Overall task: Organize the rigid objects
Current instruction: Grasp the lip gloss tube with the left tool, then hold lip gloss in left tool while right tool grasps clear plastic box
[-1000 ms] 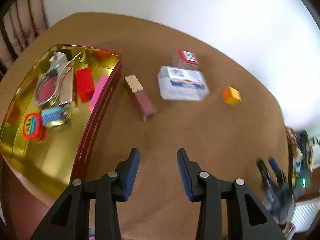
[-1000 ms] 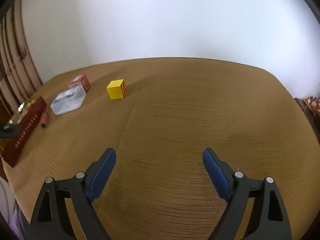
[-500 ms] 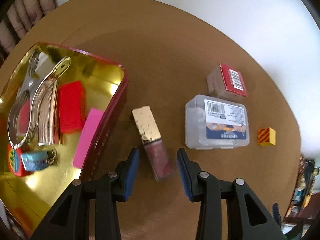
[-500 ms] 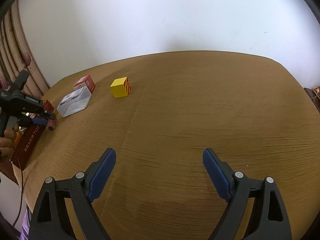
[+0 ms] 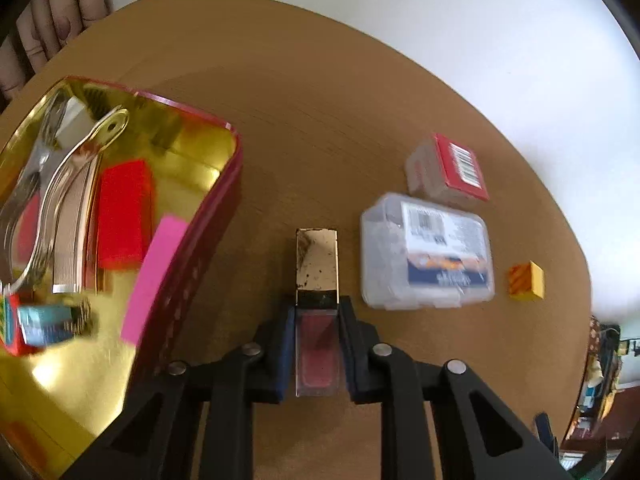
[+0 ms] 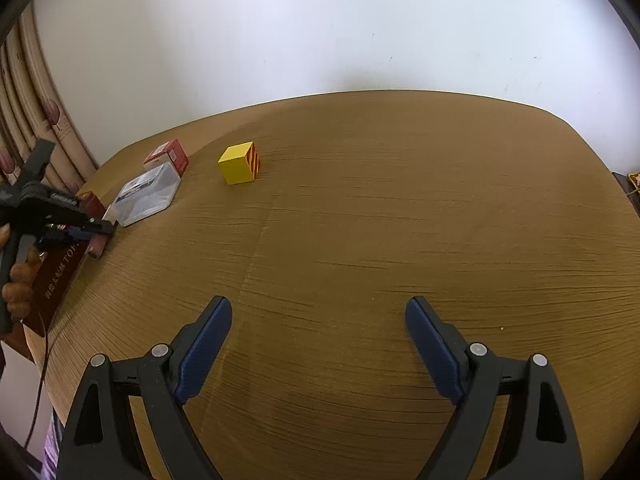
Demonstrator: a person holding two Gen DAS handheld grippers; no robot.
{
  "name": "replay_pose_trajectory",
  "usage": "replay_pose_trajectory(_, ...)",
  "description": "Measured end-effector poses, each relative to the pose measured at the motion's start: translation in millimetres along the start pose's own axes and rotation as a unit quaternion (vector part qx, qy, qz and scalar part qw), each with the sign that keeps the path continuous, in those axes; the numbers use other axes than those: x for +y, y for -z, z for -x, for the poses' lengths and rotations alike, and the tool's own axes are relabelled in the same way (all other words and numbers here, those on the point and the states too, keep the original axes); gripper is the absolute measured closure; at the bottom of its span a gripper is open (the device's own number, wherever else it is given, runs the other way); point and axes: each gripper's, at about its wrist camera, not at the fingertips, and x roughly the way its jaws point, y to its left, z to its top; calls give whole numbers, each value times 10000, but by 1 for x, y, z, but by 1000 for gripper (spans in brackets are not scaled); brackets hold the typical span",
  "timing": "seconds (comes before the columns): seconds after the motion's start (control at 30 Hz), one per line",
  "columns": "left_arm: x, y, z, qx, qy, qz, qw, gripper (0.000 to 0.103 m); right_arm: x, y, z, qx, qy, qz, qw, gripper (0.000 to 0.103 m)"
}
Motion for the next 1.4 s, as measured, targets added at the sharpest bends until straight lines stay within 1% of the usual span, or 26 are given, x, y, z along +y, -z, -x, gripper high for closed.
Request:
replay_pose_trajectory(0.07, 0, 15, 12, -95, 140, -99, 9998, 83, 0, 0, 0, 6, -45, -3, 10000, 16)
replay_pose_trajectory(0.13, -2, 33, 25, -141, 417, -212, 9988, 83, 1, -1, -2, 40, -86, 31, 10000, 16)
replay_pose_trajectory(0.2, -1, 49, 37, -160, 589, -235, 9979, 83, 6, -4, -1, 31, -191, 155, 9997, 16)
replay_pose_trajectory(0.3, 10, 73, 55, -32, 935, -242, 9953, 83, 27, -16, 7, -195, -643, 641, 9957, 16)
replay_pose_trajectory(0.33, 12, 77, 58, -23, 962, -261, 9950, 83, 40, -23, 11, -279, -853, 956, 9914, 16)
replay_pose_trajectory(0.4, 21, 85, 65, 26, 993, -326, 9945, 83, 72, -39, 19, -508, -1252, 1871, 9730, 16)
replay_pose_trajectory(0.43, 26, 89, 69, 62, 1045, -311, 9940, 83, 91, -49, 19, -573, -1491, 2489, 9553, 16)
replay_pose_trajectory(0.47, 28, 91, 71, 81, 1081, -274, 9937, 83, 105, -57, 15, -558, -1572, 2914, 9419, 16)
replay_pose_trajectory(0.5, 30, 93, 75, 95, 1103, -241, 9936, 83, 123, -67, 7, -464, -1572, 3438, 9246, 16)
replay_pose_trajectory(0.53, 30, 97, 81, 102, 1115, -228, 9935, 83, 134, -73, 2, -340, -1594, 3701, 9146, 16)
replay_pose_trajectory(0.57, 30, 102, 87, 97, 1127, -213, 9934, 83, 149, -83, -8, -125, -1666, 4007, 9008, 16)
replay_pose_trajectory(0.6, 35, 105, 92, 77, 1153, -170, 9932, 83, 163, -90, -14, 22, -1744, 4222, 8895, 16)
replay_pose_trajectory(0.63, 41, 104, 98, 71, 1168, -156, 9930, 83, 181, -98, -21, 190, -1881, 4504, 8726, 16)
replay_pose_trajectory(0.7, 43, 108, 102, 64, 1202, -144, 9926, 83, 204, -105, -31, 325, -1943, 4871, 8509, 16)
replay_pose_trajectory(0.73, 47, 107, 106, 57, 1234, -111, 9923, 83, 218, -110, -41, 507, -2024, 5017, 8395, 16)
replay_pose_trajectory(0.77, 50, 108, 108, 55, 1264, -82, 9919, 83, 230, -113, -51, 690, -2117, 5092, 8313, 17)
replay_pose_trajectory(0.8, 53, 108, 110, 70, 1290, -74, 9916, 83, 236, -113, -57, 757, -2136, 5150, 8267, 17)
replay_pose_trajectory(0.9, 60, 106, 112, 124, 1370, -62, 9905, 83, 255, -112, -82, 991, -2066, 5491, 8037, 17)
replay_pose_trajectory(0.93, 61, 105, 111, 145, 1396, -68, 9901, 83, 261, -110, -92, 1086, -2009, 5630, 7943, 17)
replay_pose_trajectory(1.07, 68, 103, 110, 230, 1457, -70, 9890, 83, 273, -107, -117, 1357, -1893, 5913, 7721, 17)
replay_pose_trajectory(1.17, 70, 101, 110, 270, 1492, -87, 9884, 83, 278, -107, -133, 1462, -1731, 6123, 7575, 16)
replay_pose_trajectory(1.23, 72, 99, 110, 295, 1495, -103, 9883, 83, 280, -108, -139, 1551, -1782, 6170, 7507, 11)
replay_pose_trajectory(1.33, 72, 99, 109, 330, 1508, -74, 9880, 83, 287, -108, -151, 1540, -1511, 6375, 7396, 8)
replay_pose_trajectory(1.4, 72, 99, 109, 369, 1548, -73, 9872, 83, 290, -109, -158, 1688, -1537, 6390, 7345, 4)
